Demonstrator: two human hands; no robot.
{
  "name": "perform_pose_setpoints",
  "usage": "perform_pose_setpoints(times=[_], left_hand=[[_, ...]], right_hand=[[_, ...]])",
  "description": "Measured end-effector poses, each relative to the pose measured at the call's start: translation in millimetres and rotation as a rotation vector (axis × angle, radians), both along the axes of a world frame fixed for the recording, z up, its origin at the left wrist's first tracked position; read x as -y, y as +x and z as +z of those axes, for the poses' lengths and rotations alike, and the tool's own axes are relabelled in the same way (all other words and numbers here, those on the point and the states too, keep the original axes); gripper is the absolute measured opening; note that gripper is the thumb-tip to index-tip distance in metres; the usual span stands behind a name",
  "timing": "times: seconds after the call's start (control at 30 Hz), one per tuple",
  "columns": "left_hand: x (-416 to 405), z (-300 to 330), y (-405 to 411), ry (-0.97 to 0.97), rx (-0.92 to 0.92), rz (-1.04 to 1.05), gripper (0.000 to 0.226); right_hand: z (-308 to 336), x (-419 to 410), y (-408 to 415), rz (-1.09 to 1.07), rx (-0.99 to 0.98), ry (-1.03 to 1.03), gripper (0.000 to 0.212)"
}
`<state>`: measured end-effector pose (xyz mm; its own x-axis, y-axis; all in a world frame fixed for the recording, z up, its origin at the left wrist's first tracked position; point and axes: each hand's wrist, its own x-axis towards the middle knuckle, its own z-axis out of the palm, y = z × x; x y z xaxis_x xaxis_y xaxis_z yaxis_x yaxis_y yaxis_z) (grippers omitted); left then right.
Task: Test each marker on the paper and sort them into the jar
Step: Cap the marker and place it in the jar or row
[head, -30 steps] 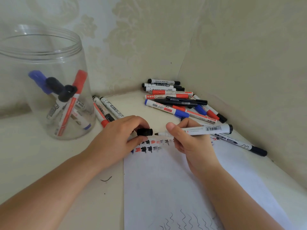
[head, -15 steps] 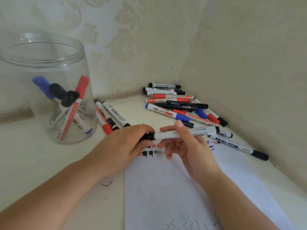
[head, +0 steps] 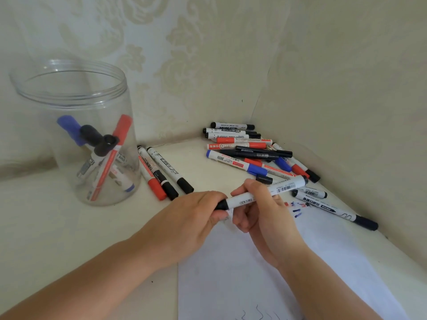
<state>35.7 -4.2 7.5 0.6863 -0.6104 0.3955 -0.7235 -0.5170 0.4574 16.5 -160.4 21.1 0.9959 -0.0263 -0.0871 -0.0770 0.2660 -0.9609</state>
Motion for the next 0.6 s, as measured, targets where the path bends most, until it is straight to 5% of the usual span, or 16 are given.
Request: perform_pose_setpoints(times=[0.13, 0.3, 0.4, 0.47, 0.6], left_hand=[[-3, 7, 5, -0.01, 0.026, 0.074, 0.044], [-27, 13, 22, -0.013, 0.134, 0.348, 0.022], [-30, 7, 29, 0.047, 0.164, 0.475, 0.01], [-26, 3, 31, 0.096, 0.174, 0.49, 0.013], [-20, -6, 35, 0.192, 0.126, 0.431, 0.044]], right_hand=[[3, 9, 4, 0.035, 0.013, -0.16, 0.04], [-8, 36, 11, -0.201, 0.097, -0.936, 0.008], [-16, 55, 17, -0.374, 0.189, -1.388, 0.023], [-19, 64, 22, -0.376, 0.033, -1.586, 0.034], [-24, 66, 26, -0.268, -0.09, -1.724, 0.041]])
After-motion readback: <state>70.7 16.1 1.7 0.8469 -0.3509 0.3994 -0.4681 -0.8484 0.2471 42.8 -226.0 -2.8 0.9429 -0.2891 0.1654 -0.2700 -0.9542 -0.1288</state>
